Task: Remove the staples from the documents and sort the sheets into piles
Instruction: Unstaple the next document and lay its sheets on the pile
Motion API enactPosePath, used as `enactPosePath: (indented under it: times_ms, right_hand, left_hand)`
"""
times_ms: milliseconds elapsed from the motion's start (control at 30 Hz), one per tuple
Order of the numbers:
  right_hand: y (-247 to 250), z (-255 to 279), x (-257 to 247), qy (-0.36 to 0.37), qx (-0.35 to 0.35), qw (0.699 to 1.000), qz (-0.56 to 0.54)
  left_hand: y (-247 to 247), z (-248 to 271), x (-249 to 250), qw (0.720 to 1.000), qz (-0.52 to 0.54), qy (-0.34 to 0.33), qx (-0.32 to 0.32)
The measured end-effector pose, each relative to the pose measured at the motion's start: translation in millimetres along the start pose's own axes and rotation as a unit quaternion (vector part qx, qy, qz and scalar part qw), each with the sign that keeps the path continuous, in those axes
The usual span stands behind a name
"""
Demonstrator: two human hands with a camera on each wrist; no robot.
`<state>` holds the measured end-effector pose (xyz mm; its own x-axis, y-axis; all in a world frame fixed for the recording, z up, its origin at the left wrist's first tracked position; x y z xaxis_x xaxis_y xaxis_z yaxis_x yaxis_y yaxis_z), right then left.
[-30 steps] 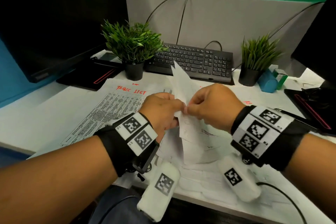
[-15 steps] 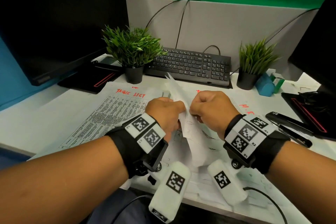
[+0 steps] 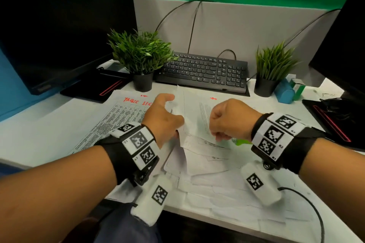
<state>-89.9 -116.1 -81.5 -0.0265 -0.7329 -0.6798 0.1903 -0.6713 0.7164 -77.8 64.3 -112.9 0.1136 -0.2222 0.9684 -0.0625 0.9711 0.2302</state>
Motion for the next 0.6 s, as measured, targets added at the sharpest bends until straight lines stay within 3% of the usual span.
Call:
enactPosePath:
  times_ms: [100,200,333,400,500,600]
  right_hand:
    - [-4,1,4,-0.037,-0.07,0.994,0.078]
    - [-6,2,5,-0.019,-0.075,0.997,0.001]
    - [-14,4,-5,0.031,-0.07,0.987,-0.14]
    - [-18,6,-12,0.05,-0.087,0.981,-0.166]
    - [-23,8,-22,0.062,-0.112,0.972,-0.198]
    - [-24,11,-34,0.07,-0.125,0.965,-0.221]
  left_hand:
    - [-3,4,-6,0.995,0.042,0.057,-0.064]
    - [-2,3,-13,0.993,-0.025,0.074,-0.087]
    - [11,13,11,0.963,-0.253,-0.084,-0.041]
    - [13,22,26,0.963,-0.22,-0.143,-0.065]
    - [16,35,37,0.971,-0.144,-0.148,-0.12]
    - [25,38,44,0.964,-0.171,-0.177,-0.105]
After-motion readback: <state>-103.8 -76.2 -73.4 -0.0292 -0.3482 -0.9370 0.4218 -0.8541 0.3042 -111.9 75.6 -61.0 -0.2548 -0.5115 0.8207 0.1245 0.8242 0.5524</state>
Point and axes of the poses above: each hand's wrist, its own z-axis away from the middle knuckle, its own y-axis out of the back of the hand, x = y × z, the point moved 6 cm from there along -z, towards the middle knuckle
